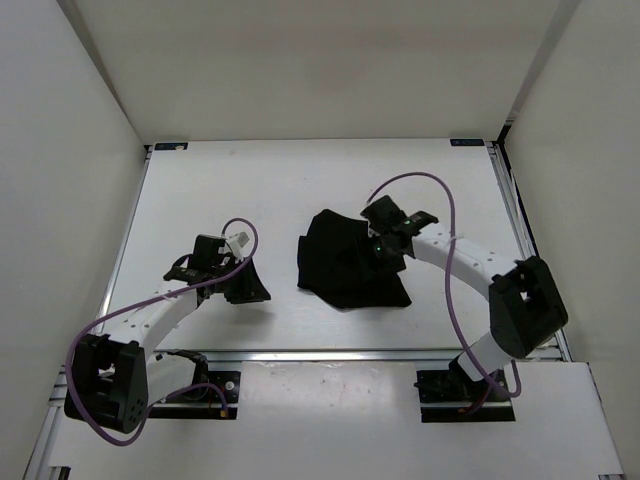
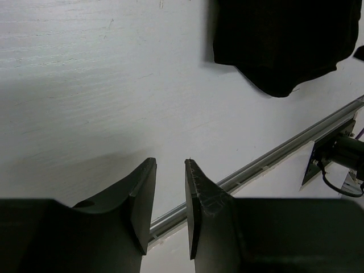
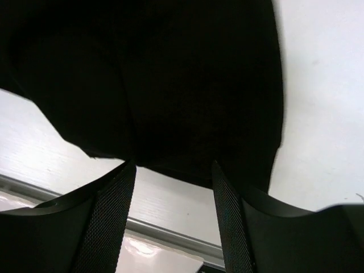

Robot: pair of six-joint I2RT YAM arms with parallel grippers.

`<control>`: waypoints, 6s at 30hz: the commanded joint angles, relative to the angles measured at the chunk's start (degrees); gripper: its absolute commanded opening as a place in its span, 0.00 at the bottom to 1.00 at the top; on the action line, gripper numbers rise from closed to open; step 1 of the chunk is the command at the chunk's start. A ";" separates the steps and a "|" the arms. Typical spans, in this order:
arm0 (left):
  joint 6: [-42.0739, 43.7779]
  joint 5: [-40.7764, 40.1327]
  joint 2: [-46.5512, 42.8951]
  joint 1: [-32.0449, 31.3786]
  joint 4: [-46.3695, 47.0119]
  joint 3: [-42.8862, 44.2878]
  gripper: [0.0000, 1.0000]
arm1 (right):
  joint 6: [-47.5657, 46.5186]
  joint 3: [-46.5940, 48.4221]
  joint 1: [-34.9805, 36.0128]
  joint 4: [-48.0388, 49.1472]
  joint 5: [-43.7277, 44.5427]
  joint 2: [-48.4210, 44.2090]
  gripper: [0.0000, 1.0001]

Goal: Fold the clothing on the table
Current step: Flatten the skirt out

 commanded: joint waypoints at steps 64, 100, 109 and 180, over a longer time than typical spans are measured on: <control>-0.32 3.43 0.11 2.57 3.39 -2.11 0.36 | 4.13 21.59 -8.76 31.50 -10.73 -14.18 0.00; -1.02 5.10 1.70 2.66 5.24 -2.64 0.36 | -22.59 41.86 21.03 12.77 15.57 0.29 0.00; -0.94 5.02 0.90 4.06 4.89 -2.73 0.36 | -5.75 46.03 5.58 -11.18 33.05 16.12 0.00; -2.52 10.20 -3.57 6.53 6.12 -10.63 0.35 | -2.02 33.93 25.23 -18.07 10.89 -1.89 0.00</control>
